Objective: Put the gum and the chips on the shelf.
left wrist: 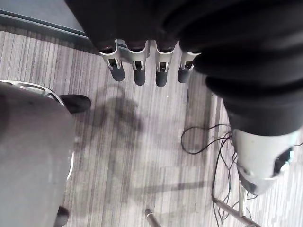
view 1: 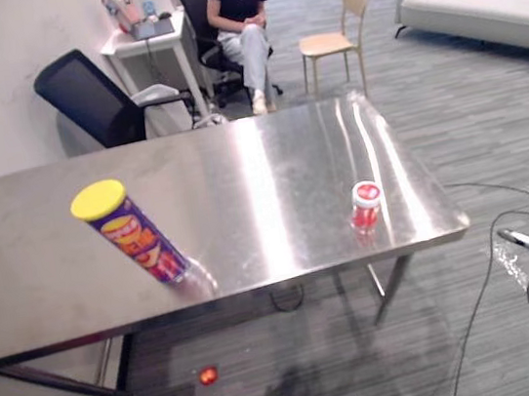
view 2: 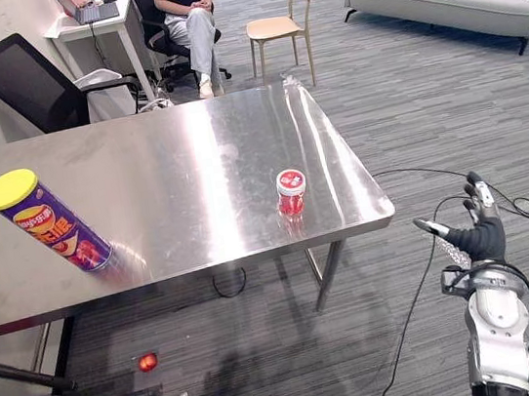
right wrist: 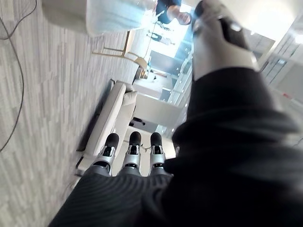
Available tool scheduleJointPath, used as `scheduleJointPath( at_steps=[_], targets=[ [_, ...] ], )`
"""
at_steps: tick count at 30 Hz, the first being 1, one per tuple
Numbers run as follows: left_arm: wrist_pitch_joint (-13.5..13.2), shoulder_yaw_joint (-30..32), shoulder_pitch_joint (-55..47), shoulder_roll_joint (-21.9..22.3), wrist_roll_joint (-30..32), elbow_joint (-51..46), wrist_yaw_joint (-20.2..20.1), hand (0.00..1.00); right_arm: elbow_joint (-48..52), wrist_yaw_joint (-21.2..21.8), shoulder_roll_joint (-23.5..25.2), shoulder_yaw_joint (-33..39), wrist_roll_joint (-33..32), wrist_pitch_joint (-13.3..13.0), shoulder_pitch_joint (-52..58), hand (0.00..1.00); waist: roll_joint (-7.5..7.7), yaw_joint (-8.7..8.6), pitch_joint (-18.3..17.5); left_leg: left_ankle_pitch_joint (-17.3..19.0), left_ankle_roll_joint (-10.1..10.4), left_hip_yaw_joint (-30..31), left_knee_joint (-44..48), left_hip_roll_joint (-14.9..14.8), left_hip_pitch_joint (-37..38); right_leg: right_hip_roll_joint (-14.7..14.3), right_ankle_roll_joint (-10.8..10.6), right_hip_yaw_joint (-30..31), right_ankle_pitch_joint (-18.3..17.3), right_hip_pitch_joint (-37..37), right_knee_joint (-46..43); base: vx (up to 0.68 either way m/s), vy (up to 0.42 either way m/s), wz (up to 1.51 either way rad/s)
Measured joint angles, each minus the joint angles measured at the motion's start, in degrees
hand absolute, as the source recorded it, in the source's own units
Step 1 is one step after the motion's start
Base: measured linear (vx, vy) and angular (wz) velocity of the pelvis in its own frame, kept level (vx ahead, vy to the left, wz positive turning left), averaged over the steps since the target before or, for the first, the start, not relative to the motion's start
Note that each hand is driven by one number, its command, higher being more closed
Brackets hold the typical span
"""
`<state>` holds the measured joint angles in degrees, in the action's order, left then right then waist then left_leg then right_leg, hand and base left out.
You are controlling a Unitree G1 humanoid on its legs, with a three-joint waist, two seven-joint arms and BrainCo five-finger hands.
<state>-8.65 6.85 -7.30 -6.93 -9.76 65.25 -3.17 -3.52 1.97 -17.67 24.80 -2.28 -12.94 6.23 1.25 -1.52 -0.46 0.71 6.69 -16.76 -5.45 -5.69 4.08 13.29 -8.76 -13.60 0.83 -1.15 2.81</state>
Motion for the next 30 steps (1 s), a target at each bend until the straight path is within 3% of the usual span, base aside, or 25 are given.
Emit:
scheduleJointPath(
  at_steps=[5,13,30],
  targets=[
    [-0.05,-1.86,0.19,-0.36,1.94,-0.31,-0.03,0.00,1.83,4.79,-0.05,-6.62,-1.52,-0.20,1.46,0.00,-0.04,0.03,-0.09,-0.10,-0.14,0.43,0.00,0.02,0.03,0.08,-0.02,-0.25,-0.02,-0.01,-0.44,-0.01,-0.003,0.02],
    [-0.15,-4.96,0.48,-1.14,2.09,-0.33,0.10,0.00,2.65,6.58,-0.14,-13.46,-3.30,-0.21,1.78,0.00,-0.08,0.02,-0.11,-0.72,-0.45,3.19,0.01,0.14,0.01,0.28,-0.10,-2.73,-0.23,-1.32,-0.85,-0.02,-0.009,0.14],
    [-0.13,-6.43,0.28,-1.56,2.21,-1.66,0.23,0.00,-2.45,1.09,-0.18,-16.33,-3.27,-0.19,-7.13,0.00,-0.03,0.22,0.64,-1.65,-0.65,5.88,-0.01,0.16,-0.89,0.27,-0.01,-5.01,-0.48,-2.23,-0.93,-0.01,-0.006,0.07]
  ],
)
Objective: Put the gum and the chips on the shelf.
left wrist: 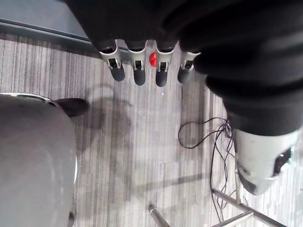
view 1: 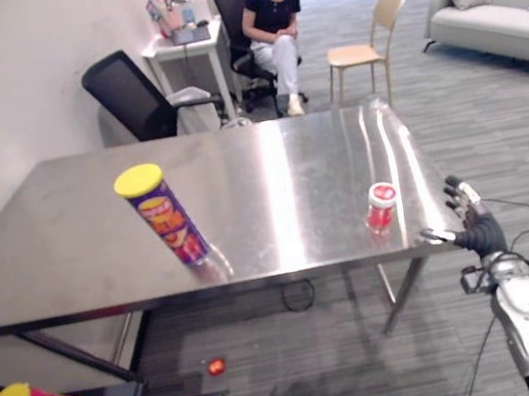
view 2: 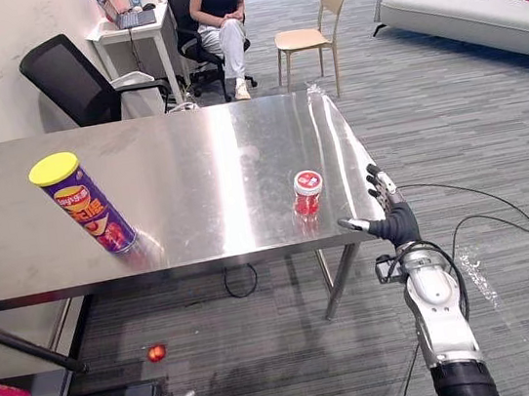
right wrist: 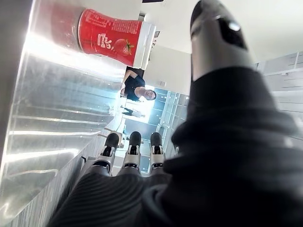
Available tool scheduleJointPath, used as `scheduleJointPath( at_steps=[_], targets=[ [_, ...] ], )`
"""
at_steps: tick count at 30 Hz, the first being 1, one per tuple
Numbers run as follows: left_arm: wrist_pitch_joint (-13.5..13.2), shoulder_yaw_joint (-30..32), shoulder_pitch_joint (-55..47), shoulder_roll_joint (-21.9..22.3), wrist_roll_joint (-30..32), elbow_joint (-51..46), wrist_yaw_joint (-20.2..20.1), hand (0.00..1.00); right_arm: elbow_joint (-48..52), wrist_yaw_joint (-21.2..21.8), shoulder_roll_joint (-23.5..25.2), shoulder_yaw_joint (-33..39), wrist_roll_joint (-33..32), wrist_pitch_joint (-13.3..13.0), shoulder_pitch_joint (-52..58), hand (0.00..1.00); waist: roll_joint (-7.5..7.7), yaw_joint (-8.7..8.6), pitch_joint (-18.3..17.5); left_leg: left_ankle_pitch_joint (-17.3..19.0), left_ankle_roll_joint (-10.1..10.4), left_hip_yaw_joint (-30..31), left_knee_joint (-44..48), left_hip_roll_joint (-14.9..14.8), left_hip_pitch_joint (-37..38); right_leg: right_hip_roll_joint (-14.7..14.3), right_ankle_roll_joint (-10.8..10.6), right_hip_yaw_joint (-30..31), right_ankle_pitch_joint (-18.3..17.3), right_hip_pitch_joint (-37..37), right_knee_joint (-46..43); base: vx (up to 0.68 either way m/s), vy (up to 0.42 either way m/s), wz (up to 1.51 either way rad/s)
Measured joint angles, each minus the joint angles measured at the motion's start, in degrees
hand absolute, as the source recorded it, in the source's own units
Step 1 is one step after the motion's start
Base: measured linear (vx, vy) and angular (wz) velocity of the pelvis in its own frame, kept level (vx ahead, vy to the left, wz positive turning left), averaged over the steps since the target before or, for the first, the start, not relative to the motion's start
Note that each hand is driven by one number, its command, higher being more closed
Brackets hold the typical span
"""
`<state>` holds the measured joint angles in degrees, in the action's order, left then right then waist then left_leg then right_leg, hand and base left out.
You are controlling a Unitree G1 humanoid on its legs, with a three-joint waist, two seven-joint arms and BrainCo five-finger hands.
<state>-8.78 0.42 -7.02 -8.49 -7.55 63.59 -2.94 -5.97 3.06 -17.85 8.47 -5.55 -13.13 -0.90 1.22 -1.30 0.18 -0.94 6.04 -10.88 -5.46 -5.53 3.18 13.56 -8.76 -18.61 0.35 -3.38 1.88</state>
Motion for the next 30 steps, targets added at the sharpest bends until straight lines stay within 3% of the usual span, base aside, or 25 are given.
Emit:
scheduleJointPath(
  at_steps=[14,18,30],
  targets=[
    [0.02,0.05,0.31,-0.12,0.00,-2.07,0.31,0.00,-10.46,-2.90,0.12,-0.07,-0.02,0.37,-10.32,0.00,0.02,0.49,3.06,0.01,0.01,-0.62,-0.03,-0.02,-0.26,-0.09,0.05,0.44,0.03,0.40,0.13,0.00,-0.001,-0.01],
    [0.04,0.12,0.46,-0.09,0.00,-2.12,0.36,0.00,-13.86,-3.47,0.14,-0.29,-0.02,0.49,-12.53,0.00,0.02,1.42,3.06,-0.02,0.00,-0.68,-0.02,-0.02,-0.93,-0.12,0.11,0.46,0.08,1.10,0.13,0.00,0.000,0.00],
    [0.06,1.78,0.57,-0.11,1.06,-2.20,0.48,0.00,-15.36,-3.38,1.47,-3.22,0.01,0.57,-16.57,0.00,0.61,1.85,3.68,-0.02,0.00,-0.47,-0.33,0.01,-0.85,-0.13,0.12,0.17,0.08,0.72,0.41,0.00,0.000,0.00]
  ],
)
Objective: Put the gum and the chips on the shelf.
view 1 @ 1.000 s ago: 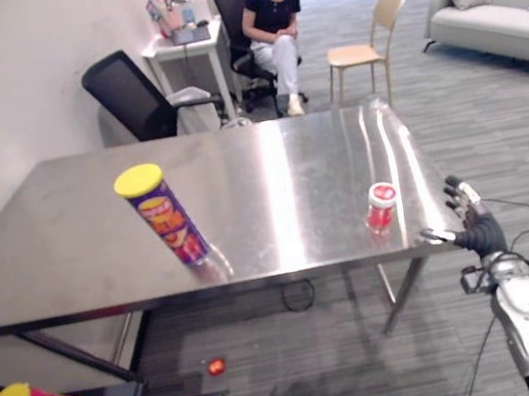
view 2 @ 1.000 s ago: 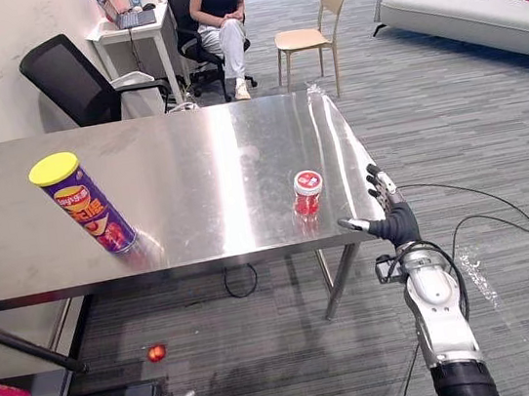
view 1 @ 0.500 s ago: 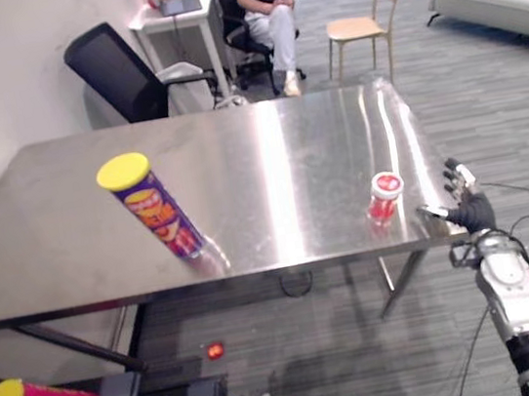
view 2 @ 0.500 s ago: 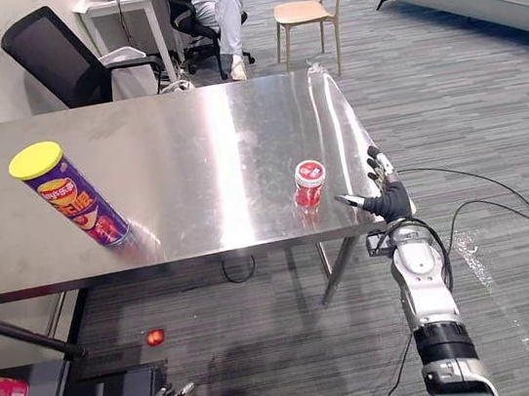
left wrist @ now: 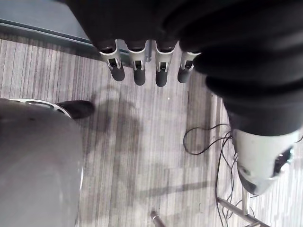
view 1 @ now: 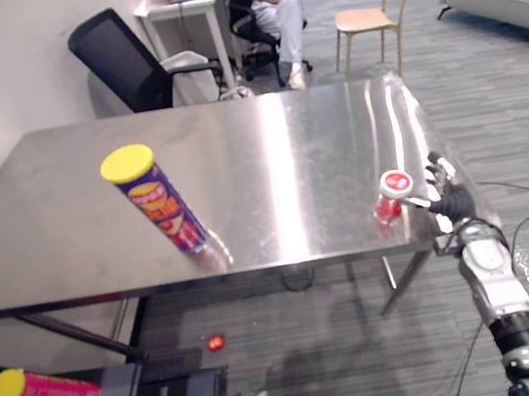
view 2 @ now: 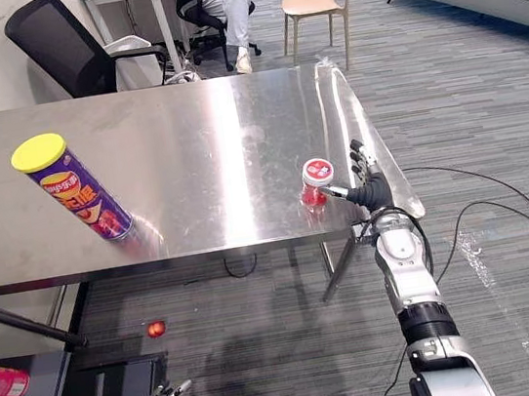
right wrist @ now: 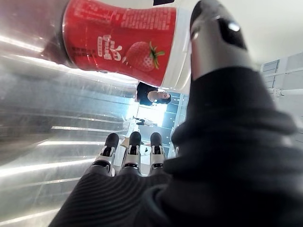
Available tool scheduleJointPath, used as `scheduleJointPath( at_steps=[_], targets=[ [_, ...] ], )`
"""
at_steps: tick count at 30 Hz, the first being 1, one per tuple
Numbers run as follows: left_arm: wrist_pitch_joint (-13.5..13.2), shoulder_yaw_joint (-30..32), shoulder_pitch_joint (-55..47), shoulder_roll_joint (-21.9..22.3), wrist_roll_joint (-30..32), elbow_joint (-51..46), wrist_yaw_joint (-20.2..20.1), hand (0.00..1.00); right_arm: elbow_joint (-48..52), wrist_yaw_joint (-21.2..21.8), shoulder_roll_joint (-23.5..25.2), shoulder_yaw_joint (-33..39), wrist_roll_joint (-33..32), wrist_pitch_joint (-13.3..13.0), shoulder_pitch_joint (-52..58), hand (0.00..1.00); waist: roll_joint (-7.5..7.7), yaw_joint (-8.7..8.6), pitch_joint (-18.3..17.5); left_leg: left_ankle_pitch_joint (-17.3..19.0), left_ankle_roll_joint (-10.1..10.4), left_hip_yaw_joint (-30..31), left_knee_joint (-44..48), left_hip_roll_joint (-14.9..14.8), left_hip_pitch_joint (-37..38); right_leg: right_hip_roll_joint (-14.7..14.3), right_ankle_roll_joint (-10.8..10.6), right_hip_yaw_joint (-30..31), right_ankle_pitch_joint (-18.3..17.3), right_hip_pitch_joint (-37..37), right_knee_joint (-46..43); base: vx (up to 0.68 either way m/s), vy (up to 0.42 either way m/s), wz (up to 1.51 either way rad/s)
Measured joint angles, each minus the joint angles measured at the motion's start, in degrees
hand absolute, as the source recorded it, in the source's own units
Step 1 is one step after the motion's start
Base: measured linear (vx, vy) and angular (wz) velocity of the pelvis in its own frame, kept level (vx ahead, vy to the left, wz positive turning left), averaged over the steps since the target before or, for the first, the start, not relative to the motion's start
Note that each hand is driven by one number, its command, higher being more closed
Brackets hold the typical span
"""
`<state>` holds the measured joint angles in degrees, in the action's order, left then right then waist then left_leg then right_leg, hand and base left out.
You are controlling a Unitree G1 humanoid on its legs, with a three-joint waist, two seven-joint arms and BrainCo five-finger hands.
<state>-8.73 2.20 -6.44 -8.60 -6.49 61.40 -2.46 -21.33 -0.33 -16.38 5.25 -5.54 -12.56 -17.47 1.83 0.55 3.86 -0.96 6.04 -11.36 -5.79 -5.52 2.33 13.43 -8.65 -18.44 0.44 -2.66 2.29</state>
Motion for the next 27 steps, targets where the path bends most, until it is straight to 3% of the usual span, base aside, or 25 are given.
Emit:
scheduleJointPath(
  at_steps=[14,15,27],
  targets=[
    [0.03,0.47,0.08,-0.07,0.54,-1.05,0.21,0.00,-0.05,0.61,1.69,-2.85,0.09,0.11,-1.84,0.00,0.53,1.00,0.77,0.02,0.02,0.45,-0.01,0.00,0.09,-0.11,0.00,-0.52,0.02,-0.87,0.80,0.00,0.000,0.01],
    [0.04,0.49,0.08,-0.11,0.54,-1.05,0.20,0.00,-0.18,0.70,1.71,-3.60,0.17,0.16,-2.14,1.00,0.59,0.99,0.81,0.02,0.02,0.45,-0.01,0.00,0.09,-0.12,0.00,-0.52,0.02,-0.88,0.81,0.00,0.000,0.00],
    [0.08,0.54,0.10,-0.40,0.57,-1.19,0.40,0.00,-2.13,1.96,3.68,-6.43,1.15,0.59,-3.80,1.00,1.02,1.17,1.32,0.03,0.05,0.51,-0.04,0.00,0.12,-0.12,0.00,-0.65,0.03,-1.12,1.09,0.00,0.000,0.00]
  ],
)
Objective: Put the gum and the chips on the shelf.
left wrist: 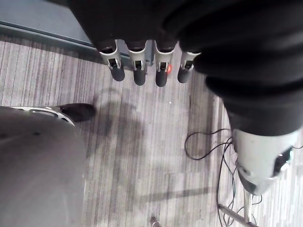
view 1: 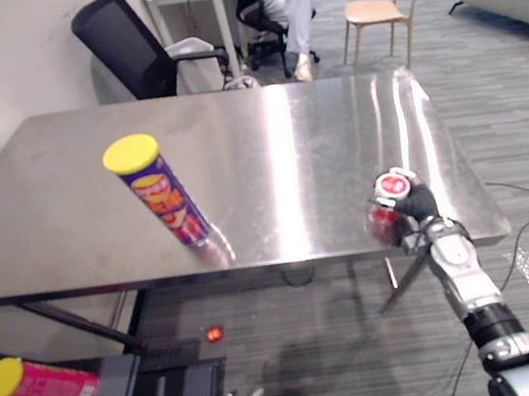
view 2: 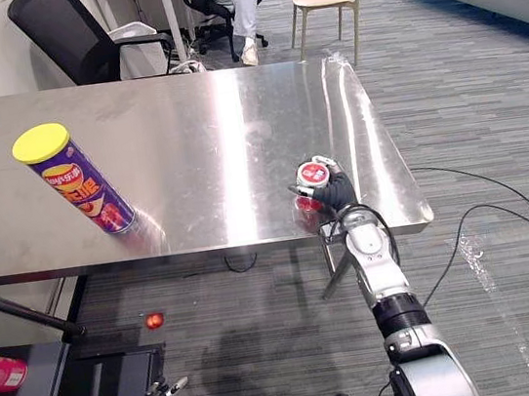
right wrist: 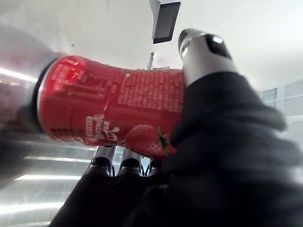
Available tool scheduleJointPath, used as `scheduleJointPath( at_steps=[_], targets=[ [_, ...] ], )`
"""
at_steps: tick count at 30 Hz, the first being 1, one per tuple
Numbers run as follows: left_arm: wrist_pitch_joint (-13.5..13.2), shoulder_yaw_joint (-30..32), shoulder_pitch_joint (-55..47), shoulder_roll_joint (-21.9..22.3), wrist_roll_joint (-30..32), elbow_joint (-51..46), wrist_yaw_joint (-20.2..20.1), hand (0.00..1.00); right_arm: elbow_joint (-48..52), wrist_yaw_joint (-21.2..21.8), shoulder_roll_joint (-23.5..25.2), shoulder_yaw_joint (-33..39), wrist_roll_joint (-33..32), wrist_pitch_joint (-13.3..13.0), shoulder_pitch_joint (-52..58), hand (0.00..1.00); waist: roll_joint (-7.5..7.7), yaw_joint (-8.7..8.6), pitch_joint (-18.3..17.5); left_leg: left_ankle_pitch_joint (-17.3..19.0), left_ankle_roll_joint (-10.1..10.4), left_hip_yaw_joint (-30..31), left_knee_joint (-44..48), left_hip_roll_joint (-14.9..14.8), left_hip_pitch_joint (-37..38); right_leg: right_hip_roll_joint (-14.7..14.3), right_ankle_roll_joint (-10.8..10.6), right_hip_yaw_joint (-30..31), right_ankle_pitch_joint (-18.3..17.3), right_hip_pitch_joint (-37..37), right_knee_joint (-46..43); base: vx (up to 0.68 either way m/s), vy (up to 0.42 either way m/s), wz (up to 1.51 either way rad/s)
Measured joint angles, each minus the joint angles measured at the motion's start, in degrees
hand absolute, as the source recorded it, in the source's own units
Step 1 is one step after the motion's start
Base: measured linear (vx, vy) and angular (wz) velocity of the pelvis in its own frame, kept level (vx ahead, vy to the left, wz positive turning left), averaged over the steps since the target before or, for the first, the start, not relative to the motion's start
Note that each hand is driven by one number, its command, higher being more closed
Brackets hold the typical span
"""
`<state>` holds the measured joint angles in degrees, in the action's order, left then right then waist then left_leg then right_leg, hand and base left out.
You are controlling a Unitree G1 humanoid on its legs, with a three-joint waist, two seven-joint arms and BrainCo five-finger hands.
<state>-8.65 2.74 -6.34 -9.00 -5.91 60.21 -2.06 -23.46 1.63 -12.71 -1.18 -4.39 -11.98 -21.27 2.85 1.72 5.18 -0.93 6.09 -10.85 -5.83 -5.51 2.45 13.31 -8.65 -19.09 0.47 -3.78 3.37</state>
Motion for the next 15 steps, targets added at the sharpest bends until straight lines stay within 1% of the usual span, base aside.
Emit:
scheduleJointPath(
  at_steps=[4,11,14,15],
  targets=[
    [0.07,-0.01,-0.03,0.00,0.08,-0.79,0.13,0.00,0.01,0.21,0.00,-1.39,0.01,-0.05,-0.04,1.00,0.16,0.05,0.37,0.10,0.14,0.06,-0.03,-0.01,0.52,-0.07,-0.01,-0.20,0.01,-0.80,0.44,0.00,0.000,0.00],
    [0.08,-0.01,-0.03,0.00,0.21,-0.99,0.19,0.00,0.11,0.21,0.00,-1.48,0.05,-0.33,-0.12,1.00,0.16,0.04,0.57,0.11,0.15,0.06,-0.04,-0.01,0.60,-0.07,-0.02,-0.21,0.00,-0.92,0.47,0.00,0.000,0.00],
    [0.08,-0.02,0.00,-0.05,0.74,-1.07,0.51,0.00,1.41,0.14,-0.01,-1.01,0.22,0.20,0.46,1.00,0.19,0.01,0.58,0.11,0.15,0.62,-0.01,0.01,0.77,-0.07,-0.02,-0.83,0.00,-1.60,0.64,0.00,-0.010,0.09],
    [0.07,0.00,0.04,-0.08,0.77,-1.21,0.64,0.00,4.88,0.09,-0.01,0.26,0.61,0.90,1.64,1.00,0.17,0.05,0.61,0.10,0.14,0.93,0.11,0.04,0.62,-0.04,-0.02,-1.12,0.00,-1.59,0.54,0.00,-0.009,0.09]
  ],
)
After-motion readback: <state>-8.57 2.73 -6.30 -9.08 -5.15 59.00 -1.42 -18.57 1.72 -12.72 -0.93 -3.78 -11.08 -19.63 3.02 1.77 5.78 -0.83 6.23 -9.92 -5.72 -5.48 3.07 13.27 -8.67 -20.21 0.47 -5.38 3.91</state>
